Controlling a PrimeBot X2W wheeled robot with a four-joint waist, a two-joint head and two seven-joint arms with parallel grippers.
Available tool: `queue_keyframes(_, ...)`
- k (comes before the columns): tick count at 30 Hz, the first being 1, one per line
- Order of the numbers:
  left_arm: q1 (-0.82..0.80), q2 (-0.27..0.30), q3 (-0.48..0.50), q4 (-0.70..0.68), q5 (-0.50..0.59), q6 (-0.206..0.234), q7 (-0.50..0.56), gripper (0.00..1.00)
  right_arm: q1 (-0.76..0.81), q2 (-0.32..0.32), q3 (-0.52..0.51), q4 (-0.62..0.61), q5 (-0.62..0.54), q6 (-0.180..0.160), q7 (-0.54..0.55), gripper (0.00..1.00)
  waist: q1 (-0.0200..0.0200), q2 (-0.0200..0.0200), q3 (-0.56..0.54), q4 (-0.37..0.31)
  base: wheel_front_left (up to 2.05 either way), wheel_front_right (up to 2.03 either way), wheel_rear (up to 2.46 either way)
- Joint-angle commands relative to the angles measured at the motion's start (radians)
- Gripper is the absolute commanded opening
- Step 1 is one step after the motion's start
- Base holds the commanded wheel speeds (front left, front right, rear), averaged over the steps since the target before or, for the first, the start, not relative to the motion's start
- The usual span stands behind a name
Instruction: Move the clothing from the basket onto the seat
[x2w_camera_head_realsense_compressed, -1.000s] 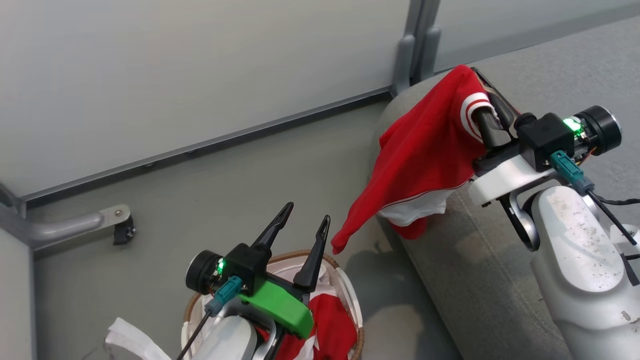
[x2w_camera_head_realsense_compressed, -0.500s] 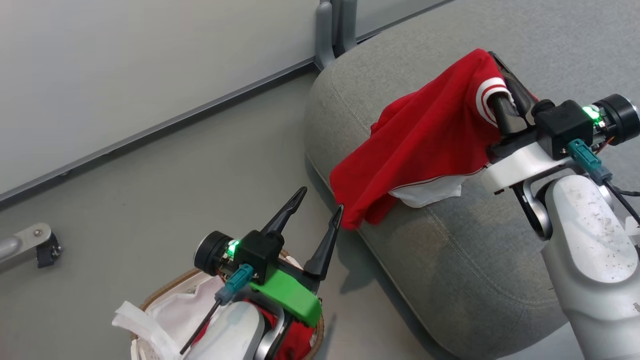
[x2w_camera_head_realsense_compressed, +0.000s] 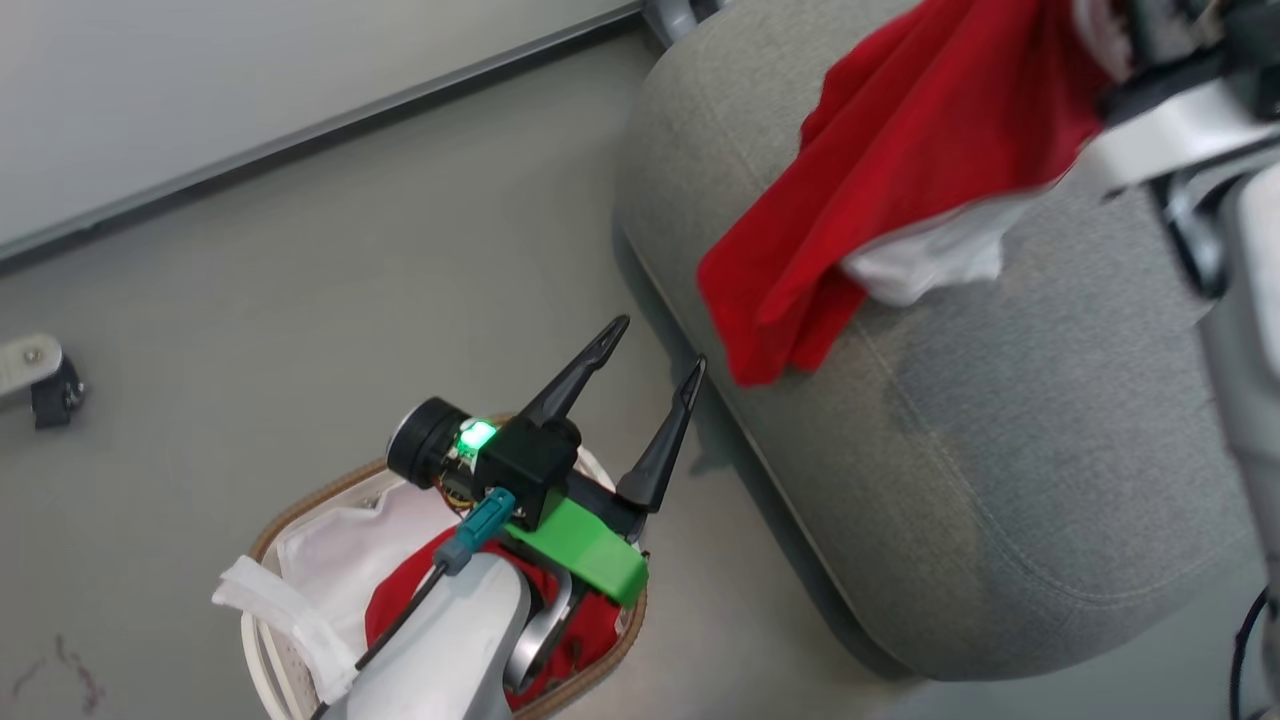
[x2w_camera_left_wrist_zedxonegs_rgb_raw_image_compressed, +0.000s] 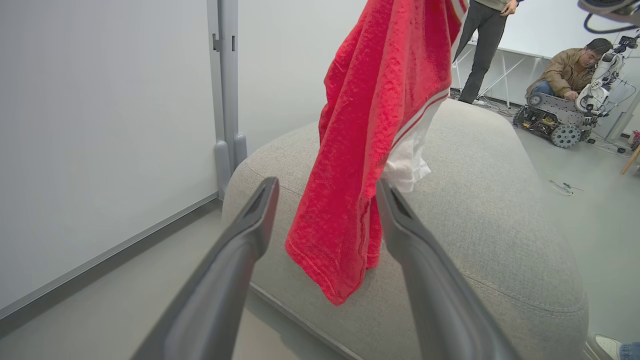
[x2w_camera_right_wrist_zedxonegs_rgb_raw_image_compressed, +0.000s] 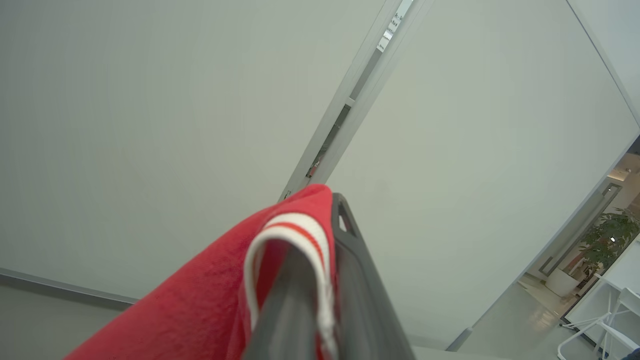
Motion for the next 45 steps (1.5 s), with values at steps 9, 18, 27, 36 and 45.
queue_keyframes(9, -0.081, 0.017, -0.034, -0.044, 0.047, -0.003, -0.001, 1.00, -0.263, -0.154, -0.175, 0.072, -0.047, -0.001, -0.002, 0.00, 0.0000, -0.0001, 0.209, 0.170, 0.00, 0.00, 0.00)
queue_keyframes(18, -0.112, 0.033, -0.029, -0.086, 0.085, -0.003, -0.001, 1.00, -0.285, -0.172, -0.343, 0.169, -0.120, -0.001, -0.002, 0.00, 0.0000, -0.0001, 0.320, 0.227, 0.00, 0.00, 0.00)
queue_keyframes(27, -0.128, 0.038, -0.020, -0.097, 0.113, -0.003, -0.001, 1.00, -0.109, -0.070, -0.453, 0.268, -0.182, -0.001, -0.002, 0.00, 0.0000, -0.0001, 0.386, 0.232, 0.00, 0.00, 0.00)
queue_keyframes(36, -0.124, 0.038, -0.008, -0.084, 0.120, -0.003, -0.001, 1.00, 0.033, 0.005, -0.484, 0.265, -0.171, -0.001, -0.002, 0.00, 0.0000, -0.0001, 0.389, 0.208, 0.00, 0.00, 0.00)
queue_keyframes(45, -0.103, 0.040, 0.001, -0.068, 0.090, -0.003, -0.001, 1.00, 0.181, 0.053, -0.480, 0.151, -0.121, -0.001, -0.002, 1.00, 0.0000, -0.0001, 0.342, 0.193, 0.00, 0.00, 0.00)
